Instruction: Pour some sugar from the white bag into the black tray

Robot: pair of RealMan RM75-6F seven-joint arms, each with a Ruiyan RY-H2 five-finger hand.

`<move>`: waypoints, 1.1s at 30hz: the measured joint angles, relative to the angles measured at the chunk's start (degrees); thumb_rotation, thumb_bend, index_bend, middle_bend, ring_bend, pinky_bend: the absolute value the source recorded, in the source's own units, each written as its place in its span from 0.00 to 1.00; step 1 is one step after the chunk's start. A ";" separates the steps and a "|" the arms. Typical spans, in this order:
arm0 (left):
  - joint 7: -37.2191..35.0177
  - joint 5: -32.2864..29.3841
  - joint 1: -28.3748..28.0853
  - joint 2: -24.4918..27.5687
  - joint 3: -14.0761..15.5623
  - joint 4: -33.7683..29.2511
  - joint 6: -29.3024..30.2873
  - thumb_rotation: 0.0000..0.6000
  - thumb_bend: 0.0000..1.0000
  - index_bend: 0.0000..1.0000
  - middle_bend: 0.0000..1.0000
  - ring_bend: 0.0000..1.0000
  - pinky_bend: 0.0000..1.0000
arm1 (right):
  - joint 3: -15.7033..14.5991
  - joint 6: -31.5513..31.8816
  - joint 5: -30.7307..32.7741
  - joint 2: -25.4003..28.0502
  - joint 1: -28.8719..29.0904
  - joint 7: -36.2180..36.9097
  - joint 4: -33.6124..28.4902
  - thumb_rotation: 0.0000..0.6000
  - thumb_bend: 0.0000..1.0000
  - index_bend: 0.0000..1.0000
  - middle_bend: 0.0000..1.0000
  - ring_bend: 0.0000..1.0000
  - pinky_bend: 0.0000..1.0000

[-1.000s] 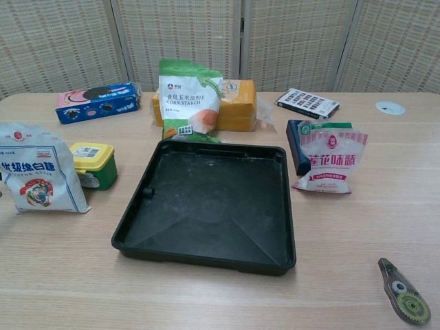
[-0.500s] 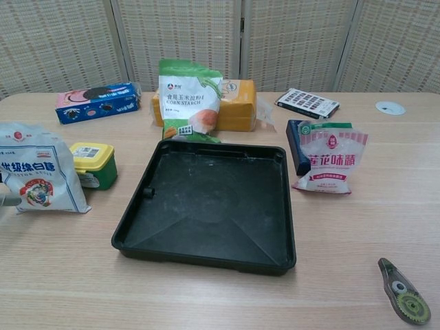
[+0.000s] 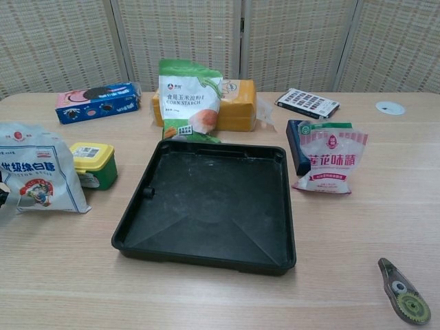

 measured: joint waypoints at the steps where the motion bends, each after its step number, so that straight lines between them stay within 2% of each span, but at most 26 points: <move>1: 0.54 -0.26 0.00 -0.15 -0.10 -0.09 -0.06 1.00 0.19 0.40 0.43 1.00 1.00 | 0.02 0.08 -0.01 0.01 -0.02 0.02 0.00 1.00 0.30 0.00 0.00 0.00 0.00; 6: 1.59 -1.37 -0.04 -0.82 -0.56 -0.50 -1.03 1.00 0.19 0.41 0.45 1.00 1.00 | 0.20 0.29 0.18 0.03 -0.10 0.10 0.03 1.00 0.30 0.00 0.00 0.00 0.00; 8: 2.28 -1.39 -0.09 -1.10 -0.57 -0.36 -1.20 1.00 0.19 0.45 0.48 1.00 1.00 | 0.20 0.12 0.20 0.02 -0.03 0.06 0.02 1.00 0.30 0.00 0.00 0.00 0.00; 15: 5.25 -3.03 0.42 -2.07 -1.55 0.39 -0.54 1.00 0.19 0.70 0.74 1.00 1.00 | 0.35 0.14 0.39 -0.02 0.00 0.07 -0.02 1.00 0.30 0.00 0.00 0.00 0.00; 22: 8.98 -5.04 1.28 -1.89 -3.01 -1.05 1.09 1.00 0.20 0.88 0.91 1.00 1.00 | 0.33 0.01 0.35 -0.11 0.02 -0.13 -0.07 1.00 0.30 0.00 0.00 0.00 0.00; 27: 10.52 -5.63 1.65 -0.45 -3.46 -3.33 1.22 1.00 0.20 0.90 0.94 1.00 1.00 | 0.29 -0.21 0.34 -0.15 0.09 -0.20 -0.10 1.00 0.30 0.00 0.00 0.00 0.00; 33: 13.77 -6.09 2.36 4.05 -3.54 -8.38 1.79 1.00 0.22 0.90 0.94 1.00 1.00 | 0.26 -0.57 0.43 -0.15 0.23 -0.17 -0.10 1.00 0.30 0.00 0.00 0.00 0.00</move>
